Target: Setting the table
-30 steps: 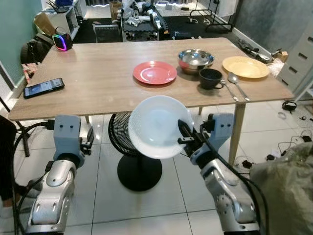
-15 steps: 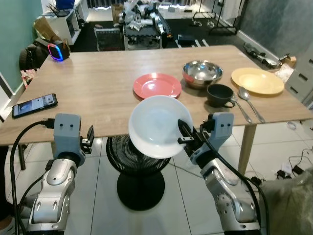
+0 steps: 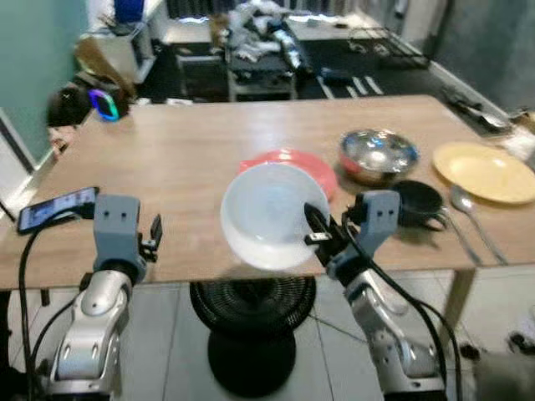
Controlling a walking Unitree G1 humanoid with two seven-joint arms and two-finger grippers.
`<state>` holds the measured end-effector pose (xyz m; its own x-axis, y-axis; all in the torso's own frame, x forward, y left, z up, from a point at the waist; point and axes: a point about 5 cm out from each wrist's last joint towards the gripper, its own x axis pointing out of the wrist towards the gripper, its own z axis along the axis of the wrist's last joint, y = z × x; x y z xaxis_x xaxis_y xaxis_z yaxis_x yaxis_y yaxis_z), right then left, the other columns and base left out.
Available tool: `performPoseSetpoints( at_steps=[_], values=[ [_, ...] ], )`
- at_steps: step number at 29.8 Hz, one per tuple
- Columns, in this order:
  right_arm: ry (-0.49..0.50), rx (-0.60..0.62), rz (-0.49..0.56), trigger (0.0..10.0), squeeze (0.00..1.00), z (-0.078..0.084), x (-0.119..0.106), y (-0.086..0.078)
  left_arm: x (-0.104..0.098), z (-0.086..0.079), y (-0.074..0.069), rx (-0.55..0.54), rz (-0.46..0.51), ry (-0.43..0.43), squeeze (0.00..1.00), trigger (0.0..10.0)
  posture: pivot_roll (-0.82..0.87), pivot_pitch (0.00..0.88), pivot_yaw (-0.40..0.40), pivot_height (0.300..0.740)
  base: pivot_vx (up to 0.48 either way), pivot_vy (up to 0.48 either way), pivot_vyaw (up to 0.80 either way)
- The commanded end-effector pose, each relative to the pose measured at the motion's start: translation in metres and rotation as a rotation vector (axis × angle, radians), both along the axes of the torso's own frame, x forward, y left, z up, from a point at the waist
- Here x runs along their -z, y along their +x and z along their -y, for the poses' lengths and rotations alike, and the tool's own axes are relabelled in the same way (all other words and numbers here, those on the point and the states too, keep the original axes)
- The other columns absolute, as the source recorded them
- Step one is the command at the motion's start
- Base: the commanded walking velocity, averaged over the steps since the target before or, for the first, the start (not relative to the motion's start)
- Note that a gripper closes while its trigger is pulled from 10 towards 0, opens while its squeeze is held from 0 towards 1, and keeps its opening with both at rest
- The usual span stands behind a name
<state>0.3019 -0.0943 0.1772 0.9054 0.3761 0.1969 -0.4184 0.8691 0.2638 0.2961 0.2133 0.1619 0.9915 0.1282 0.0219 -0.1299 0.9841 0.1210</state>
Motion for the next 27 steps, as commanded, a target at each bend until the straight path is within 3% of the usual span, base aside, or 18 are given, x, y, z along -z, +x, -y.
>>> performPoseSetpoints(
  at_steps=[1,21,27],
  values=[
    [0.002,0.003,-0.005,10.0,0.00,0.0023,0.0009,-0.0001,0.0048,0.0025,-0.0006,0.010,-0.017,-0.010,0.00,10.0,0.03,0.029,0.088,0.740,0.000,0.000,0.00],
    [0.007,0.010,-0.002,10.0,0.00,0.0038,0.0000,0.0004,0.0048,0.0049,-0.0005,0.019,-0.022,-0.009,0.00,10.0,0.03,0.035,0.089,0.740,0.000,0.000,0.00],
    [-0.051,-0.023,-0.006,10.0,0.00,-0.0010,0.0005,-0.0007,0.0095,0.0053,-0.0017,0.025,-0.057,-0.003,0.00,10.0,0.03,0.038,0.087,0.740,0.000,0.000,0.00]
  ],
)
